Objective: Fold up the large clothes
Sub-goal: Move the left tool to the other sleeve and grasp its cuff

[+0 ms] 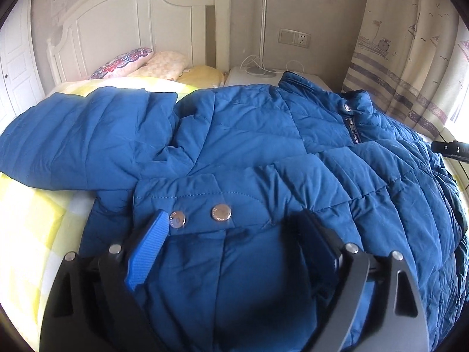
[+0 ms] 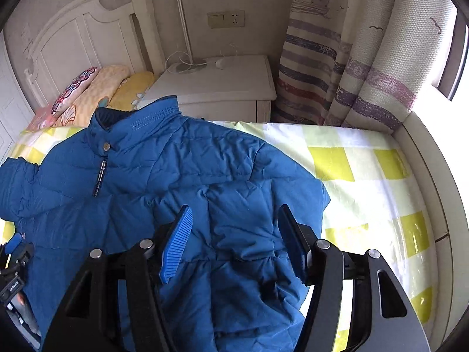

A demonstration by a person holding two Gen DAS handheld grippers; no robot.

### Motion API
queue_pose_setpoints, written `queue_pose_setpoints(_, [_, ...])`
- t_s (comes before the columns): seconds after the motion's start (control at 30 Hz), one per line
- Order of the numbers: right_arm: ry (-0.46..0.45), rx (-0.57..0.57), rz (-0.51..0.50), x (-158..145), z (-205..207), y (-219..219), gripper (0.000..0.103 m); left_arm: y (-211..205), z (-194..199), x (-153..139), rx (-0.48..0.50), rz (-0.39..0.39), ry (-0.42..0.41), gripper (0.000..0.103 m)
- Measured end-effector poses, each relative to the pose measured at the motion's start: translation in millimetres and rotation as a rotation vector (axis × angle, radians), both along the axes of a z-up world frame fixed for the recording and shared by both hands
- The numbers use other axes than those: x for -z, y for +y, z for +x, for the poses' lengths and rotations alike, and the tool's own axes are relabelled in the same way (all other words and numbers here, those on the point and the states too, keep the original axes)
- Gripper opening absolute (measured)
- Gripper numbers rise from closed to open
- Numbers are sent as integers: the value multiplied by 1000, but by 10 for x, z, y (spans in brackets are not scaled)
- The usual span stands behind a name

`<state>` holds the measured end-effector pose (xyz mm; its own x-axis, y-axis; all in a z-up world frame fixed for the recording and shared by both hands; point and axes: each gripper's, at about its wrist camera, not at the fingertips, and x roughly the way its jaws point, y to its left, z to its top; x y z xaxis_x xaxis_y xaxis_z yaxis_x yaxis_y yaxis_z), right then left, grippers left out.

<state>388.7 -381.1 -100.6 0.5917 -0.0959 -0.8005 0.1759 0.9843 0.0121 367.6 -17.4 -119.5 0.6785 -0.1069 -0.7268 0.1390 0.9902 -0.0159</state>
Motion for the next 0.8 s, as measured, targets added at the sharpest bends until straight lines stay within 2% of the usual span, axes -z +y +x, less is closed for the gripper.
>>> queue_pose_setpoints(0.1, [107,-25,-45,299,218,1,62,-3,-16,-5,-1,0,-5,89])
queue_pose_setpoints(0.2, [134,3,-44,278,260,-6,64,8,-25,-8,-1,-12,-6,90])
queue_pose_setpoints(0.27, [92,37,-58,130,156,61,64,10,-22,-5,0,-15,-5,90])
queue_pose_setpoints(0.37, [11,-31,-49,-9,-76,368,65,6,-23,-4,0,-13,-3,90])
queue_pose_setpoints(0.43, [40,-107,-119,105,-133,623,72,5,-22,-5,0,-13,-2,91])
queue_pose_setpoints(0.5, [94,-141,-162,322,-102,741,72,5,-20,-6,0,-15,-3,91])
queue_pose_setpoints(0.57, [83,-108,-114,354,-99,659,76,10,-20,-7,1,-21,-4,91])
queue_pose_setpoints(0.67, [53,-39,-90,173,-239,643,76,14,-17,-6,0,-26,-5,92])
queue_pose_setpoints(0.73, [-21,-62,-57,29,-450,754,80,12,-32,-2,0,-27,-5,92])
queue_pose_setpoints(0.8, [-32,-124,-63,40,-614,930,84,13,-28,-4,2,-30,-6,93])
